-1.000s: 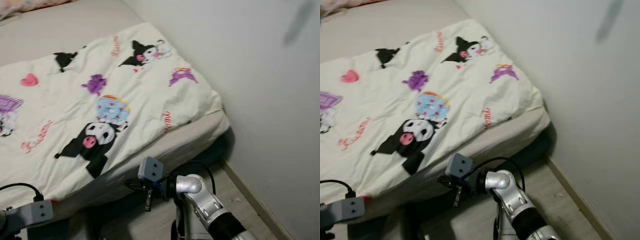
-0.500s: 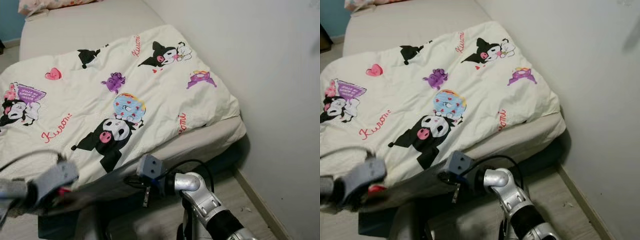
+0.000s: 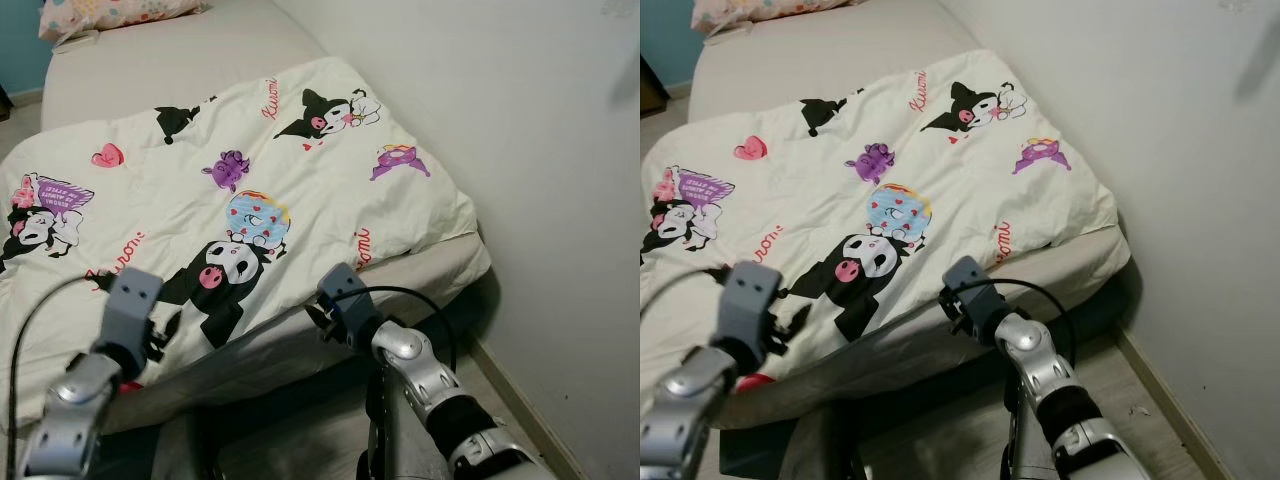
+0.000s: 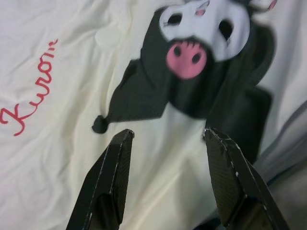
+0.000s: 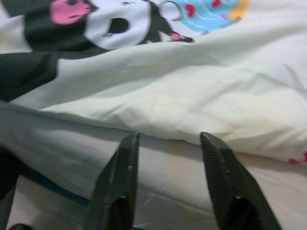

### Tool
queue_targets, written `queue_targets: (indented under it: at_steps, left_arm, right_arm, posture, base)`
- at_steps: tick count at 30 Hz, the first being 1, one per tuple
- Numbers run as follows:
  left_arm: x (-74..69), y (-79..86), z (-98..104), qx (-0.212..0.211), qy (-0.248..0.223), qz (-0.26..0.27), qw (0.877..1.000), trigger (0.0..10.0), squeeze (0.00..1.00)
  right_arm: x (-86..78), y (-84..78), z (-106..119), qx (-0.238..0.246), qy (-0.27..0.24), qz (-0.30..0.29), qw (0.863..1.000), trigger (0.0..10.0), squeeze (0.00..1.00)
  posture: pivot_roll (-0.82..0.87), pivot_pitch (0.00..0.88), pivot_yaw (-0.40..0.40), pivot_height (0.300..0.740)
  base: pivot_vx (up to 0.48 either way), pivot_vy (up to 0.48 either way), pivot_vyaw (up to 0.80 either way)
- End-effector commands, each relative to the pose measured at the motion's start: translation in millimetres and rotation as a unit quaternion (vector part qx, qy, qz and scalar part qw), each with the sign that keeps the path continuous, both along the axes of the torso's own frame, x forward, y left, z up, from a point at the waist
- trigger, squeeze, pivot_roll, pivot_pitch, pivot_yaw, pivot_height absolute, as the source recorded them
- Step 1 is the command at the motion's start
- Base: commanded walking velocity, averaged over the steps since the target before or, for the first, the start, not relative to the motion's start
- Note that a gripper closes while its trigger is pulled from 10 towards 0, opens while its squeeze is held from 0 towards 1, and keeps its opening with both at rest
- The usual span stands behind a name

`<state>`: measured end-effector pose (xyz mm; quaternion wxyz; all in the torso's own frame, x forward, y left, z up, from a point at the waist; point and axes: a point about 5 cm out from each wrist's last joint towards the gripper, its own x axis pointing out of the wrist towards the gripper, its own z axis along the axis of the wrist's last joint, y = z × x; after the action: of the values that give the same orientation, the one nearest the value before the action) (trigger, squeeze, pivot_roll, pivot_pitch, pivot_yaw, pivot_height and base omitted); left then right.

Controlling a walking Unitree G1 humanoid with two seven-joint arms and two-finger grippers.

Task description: Clean up the room

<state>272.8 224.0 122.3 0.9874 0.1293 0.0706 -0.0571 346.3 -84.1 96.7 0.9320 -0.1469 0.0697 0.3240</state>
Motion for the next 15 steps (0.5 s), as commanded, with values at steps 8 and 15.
queue_targets:
  at_steps: [8,15]
  left_arm:
    - [-16.9,-24.0,-3,-0.04,-0.041,0.073,0.996,10.0,0.0]
    - [-27.5,-30.6,-8,-0.053,-0.036,0.069,0.996,10.0,0.0]
  right_arm:
    - [6.8,-8.8,-15,-0.004,0.041,-0.085,0.995,10.0,1.0]
    - [9.7,-20.1,-24,0.05,0.108,-0.167,0.979,10.0,0.0]
  posture:
    - [-0.02,0.221,0.029,0.541]
    - [-0.01,0.213,0.025,0.541]
  base:
    - [0.0,0.0,0.0]
    - [0.0,0.0,0.0]
